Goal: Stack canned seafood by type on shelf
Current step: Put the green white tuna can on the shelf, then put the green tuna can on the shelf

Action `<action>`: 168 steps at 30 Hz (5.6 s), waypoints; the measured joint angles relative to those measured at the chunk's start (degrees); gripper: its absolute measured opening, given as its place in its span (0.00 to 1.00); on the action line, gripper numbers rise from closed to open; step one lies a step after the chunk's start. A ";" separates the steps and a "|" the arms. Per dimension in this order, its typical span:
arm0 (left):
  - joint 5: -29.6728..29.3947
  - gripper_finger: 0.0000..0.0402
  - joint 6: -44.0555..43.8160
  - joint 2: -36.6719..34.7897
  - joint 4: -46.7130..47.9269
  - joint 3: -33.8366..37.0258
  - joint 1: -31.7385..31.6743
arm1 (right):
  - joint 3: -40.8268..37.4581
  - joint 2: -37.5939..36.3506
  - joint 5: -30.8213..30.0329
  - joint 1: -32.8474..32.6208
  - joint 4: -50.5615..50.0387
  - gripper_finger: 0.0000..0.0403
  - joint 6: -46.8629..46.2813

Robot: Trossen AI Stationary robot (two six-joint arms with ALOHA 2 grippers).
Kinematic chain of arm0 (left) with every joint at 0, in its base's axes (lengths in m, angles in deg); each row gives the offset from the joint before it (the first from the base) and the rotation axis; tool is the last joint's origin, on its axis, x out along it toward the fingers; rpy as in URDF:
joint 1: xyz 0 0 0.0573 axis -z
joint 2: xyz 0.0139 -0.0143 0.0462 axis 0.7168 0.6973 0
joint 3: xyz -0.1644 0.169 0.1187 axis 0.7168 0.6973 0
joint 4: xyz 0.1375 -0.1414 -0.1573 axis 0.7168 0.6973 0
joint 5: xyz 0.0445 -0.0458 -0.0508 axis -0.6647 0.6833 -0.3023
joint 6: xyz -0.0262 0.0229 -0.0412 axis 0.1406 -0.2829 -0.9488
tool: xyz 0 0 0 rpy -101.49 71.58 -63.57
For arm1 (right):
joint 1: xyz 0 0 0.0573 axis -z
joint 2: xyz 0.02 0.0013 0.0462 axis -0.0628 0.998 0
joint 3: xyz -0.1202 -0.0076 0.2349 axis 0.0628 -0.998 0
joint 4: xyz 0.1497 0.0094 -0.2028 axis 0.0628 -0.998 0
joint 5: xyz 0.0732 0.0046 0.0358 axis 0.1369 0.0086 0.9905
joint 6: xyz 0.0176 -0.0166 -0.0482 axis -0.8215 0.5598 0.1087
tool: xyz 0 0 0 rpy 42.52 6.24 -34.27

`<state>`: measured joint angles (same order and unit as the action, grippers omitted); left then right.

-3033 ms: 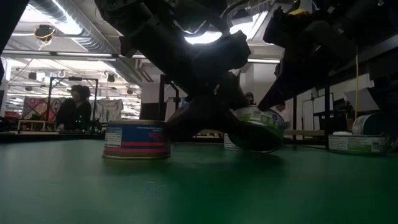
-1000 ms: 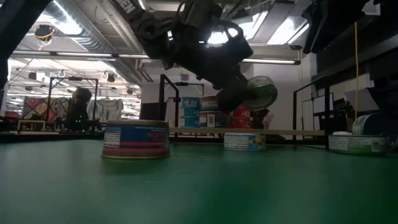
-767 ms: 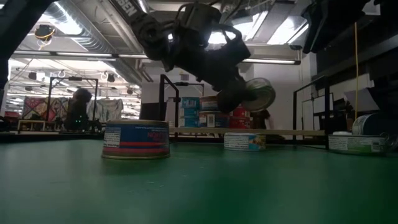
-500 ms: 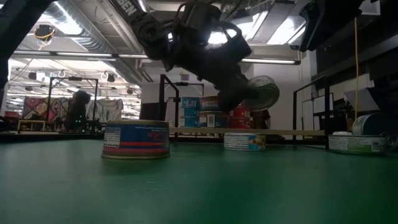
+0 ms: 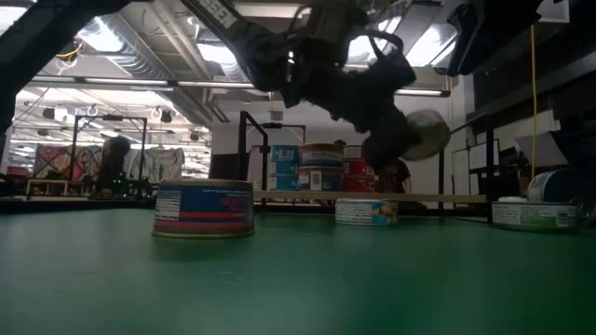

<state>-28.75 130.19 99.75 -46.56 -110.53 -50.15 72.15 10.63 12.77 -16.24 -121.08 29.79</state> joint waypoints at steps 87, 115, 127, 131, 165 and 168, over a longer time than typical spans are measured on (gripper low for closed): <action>-8.49 0.60 -15.60 1.30 17.32 -2.13 -1.10 | 0.00 0.00 8.47 -0.02 -0.65 0.44 1.38; -8.45 0.60 -21.75 1.30 16.84 -2.15 4.13 | -0.04 0.00 12.84 -15.58 -16.70 0.44 -26.80; -8.38 0.60 -23.30 1.30 16.87 -2.15 4.13 | -9.00 0.02 16.55 -24.48 -17.39 0.44 -39.51; -8.36 0.60 -23.35 1.30 16.87 -2.15 4.13 | -11.41 -0.66 16.96 -24.43 -16.96 0.44 -39.93; -8.30 0.60 -23.39 1.35 16.87 -2.15 4.24 | -23.32 -15.92 16.96 -24.39 -8.93 0.44 -45.94; -8.30 0.60 -23.40 1.35 16.88 -2.15 4.24 | -23.32 -16.81 16.87 -24.39 -8.86 0.44 -47.51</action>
<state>-37.04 106.79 101.09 -29.68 -112.68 -45.91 48.83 -6.17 29.64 -40.63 -129.94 -17.73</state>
